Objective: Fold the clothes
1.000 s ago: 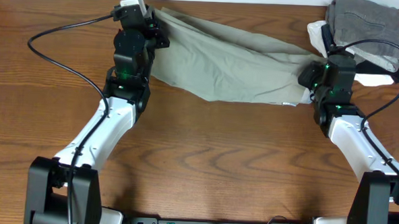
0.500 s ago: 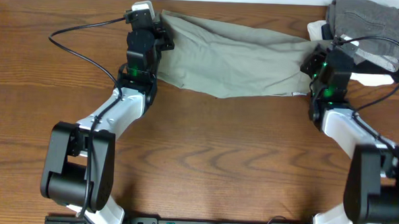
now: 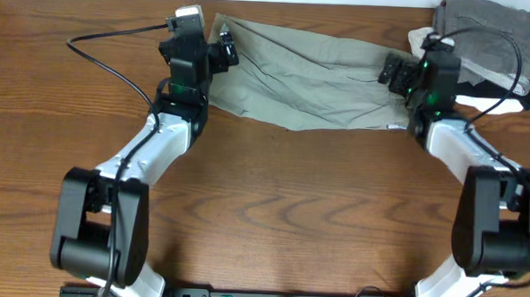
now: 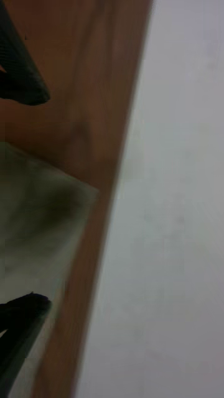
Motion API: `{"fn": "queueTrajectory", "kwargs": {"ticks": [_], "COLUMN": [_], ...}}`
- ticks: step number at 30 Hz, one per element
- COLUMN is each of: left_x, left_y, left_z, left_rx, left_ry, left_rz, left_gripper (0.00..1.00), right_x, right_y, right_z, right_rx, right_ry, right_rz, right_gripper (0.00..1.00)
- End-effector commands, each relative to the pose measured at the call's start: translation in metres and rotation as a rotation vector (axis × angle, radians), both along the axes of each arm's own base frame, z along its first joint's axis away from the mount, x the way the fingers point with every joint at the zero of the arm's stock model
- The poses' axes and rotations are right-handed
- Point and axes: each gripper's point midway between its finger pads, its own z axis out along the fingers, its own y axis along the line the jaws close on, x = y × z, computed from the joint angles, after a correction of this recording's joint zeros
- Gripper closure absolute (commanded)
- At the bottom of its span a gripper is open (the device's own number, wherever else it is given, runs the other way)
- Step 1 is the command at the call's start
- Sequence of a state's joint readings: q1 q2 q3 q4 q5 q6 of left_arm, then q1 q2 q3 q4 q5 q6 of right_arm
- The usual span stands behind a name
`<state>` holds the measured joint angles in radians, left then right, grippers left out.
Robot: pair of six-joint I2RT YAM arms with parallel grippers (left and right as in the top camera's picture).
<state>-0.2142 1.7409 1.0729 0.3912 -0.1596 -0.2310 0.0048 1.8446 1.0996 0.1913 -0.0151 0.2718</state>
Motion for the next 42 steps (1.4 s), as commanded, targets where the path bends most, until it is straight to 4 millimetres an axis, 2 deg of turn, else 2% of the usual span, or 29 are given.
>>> {"fn": "queueTrajectory", "kwargs": {"ticks": [1,4,6,7,8,11,13,15,22,30,34,37,40,42], "left_x": [-0.012,-0.023,-0.028,-0.03,-0.033,-0.041,-0.047,-0.052,-0.063,-0.067,-0.068,-0.067,-0.068,-0.069], "left_y": [-0.002,-0.007,-0.009,-0.009,-0.009,-0.008,-0.007,-0.005,-0.005,-0.004,-0.005,-0.006,-0.006,-0.006], "left_z": [0.029,0.019,0.014,0.012,0.01,0.007,0.007,0.008,-0.002,-0.007,-0.008,-0.008,-0.008,-0.01], "left_rx": [0.005,0.002,0.0,0.002,0.004,0.008,0.012,0.014,0.02,0.024,0.022,-0.015,-0.061,-0.059], "left_ry": [-0.006,0.064,0.098,0.111,0.127,0.164,0.183,0.196,0.259,0.287,0.29,0.289,0.292,0.298], "left_rz": [-0.025,-0.067,-0.083,-0.084,-0.086,-0.089,-0.089,-0.088,-0.093,-0.093,-0.098,-0.079,-0.055,-0.055], "left_gripper": [0.02,0.02,0.02,0.02,0.02,0.01,0.0,0.0,0.0,0.0,0.0,0.01,0.01,0.01], "right_x": [0.003,-0.004,-0.011,-0.014,-0.018,-0.025,-0.026,-0.024,-0.023,-0.021,-0.002,0.023,0.044,0.057], "right_y": [0.041,0.074,0.097,0.105,0.114,0.141,0.151,0.158,0.181,0.176,0.157,0.122,0.09,0.077], "right_z": [0.05,0.052,0.05,0.048,0.043,0.03,0.016,0.0,-0.039,-0.072,-0.093,-0.107,-0.111,-0.105], "right_rx": [0.027,0.04,0.033,0.028,0.023,0.006,-0.015,-0.029,0.104,0.086,0.005,-0.086,-0.163,-0.172], "right_ry": [-0.056,-0.024,-0.012,-0.004,0.01,0.042,0.064,0.085,0.126,0.176,0.147,0.085,0.002,-0.039], "right_rz": [0.205,0.336,0.41,0.433,0.456,0.511,0.512,0.511,0.583,0.56,0.451,0.264,0.11,0.064], "right_gripper": [0.01,0.07,0.17,0.27,0.44,0.77,0.89,0.96,0.99,0.99,0.97,0.89,0.87,0.85]}}
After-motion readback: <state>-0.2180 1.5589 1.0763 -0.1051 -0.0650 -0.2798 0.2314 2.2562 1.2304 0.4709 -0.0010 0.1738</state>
